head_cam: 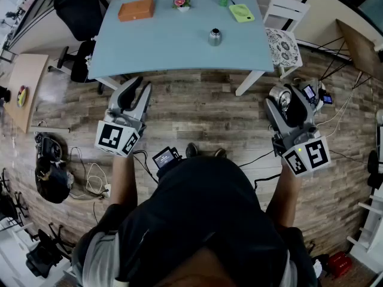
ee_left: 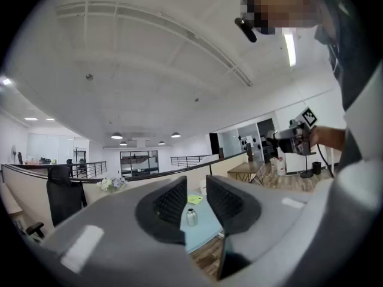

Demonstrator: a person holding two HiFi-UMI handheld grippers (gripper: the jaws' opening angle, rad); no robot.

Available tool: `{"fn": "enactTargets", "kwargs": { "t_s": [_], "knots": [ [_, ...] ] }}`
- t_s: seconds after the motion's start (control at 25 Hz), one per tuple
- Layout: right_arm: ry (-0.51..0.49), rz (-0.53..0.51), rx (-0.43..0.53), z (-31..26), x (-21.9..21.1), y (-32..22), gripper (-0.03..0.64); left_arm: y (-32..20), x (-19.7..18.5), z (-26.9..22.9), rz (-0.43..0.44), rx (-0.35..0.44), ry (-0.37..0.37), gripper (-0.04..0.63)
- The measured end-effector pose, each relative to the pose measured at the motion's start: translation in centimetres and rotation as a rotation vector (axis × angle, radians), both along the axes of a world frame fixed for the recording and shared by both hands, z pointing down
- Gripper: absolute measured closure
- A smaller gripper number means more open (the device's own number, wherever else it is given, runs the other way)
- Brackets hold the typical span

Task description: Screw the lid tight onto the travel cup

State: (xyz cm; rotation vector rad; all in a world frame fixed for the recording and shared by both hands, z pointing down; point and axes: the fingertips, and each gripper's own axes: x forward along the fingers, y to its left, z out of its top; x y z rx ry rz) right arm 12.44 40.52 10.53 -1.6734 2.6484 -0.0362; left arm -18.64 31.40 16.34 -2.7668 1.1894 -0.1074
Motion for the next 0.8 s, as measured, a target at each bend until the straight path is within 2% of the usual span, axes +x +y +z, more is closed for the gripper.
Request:
{"fn": "enactTargets", "kwargs": {
  "t_s": [0.6, 0.8],
  "knots": [
    [0.007, 0.036, -0.019, 0.8, -3.3, -1.4, 0.351, -2.1, -3.0, 1.3, 0.040, -0.018, 0.007, 0.436],
    [-0.029, 0.039, -0.025, 1.0, -4.7, -2.3, 0.351, -3.3, -3.6, 1.7, 0.067, -0.021, 0.014, 0.437]
  ]
}}
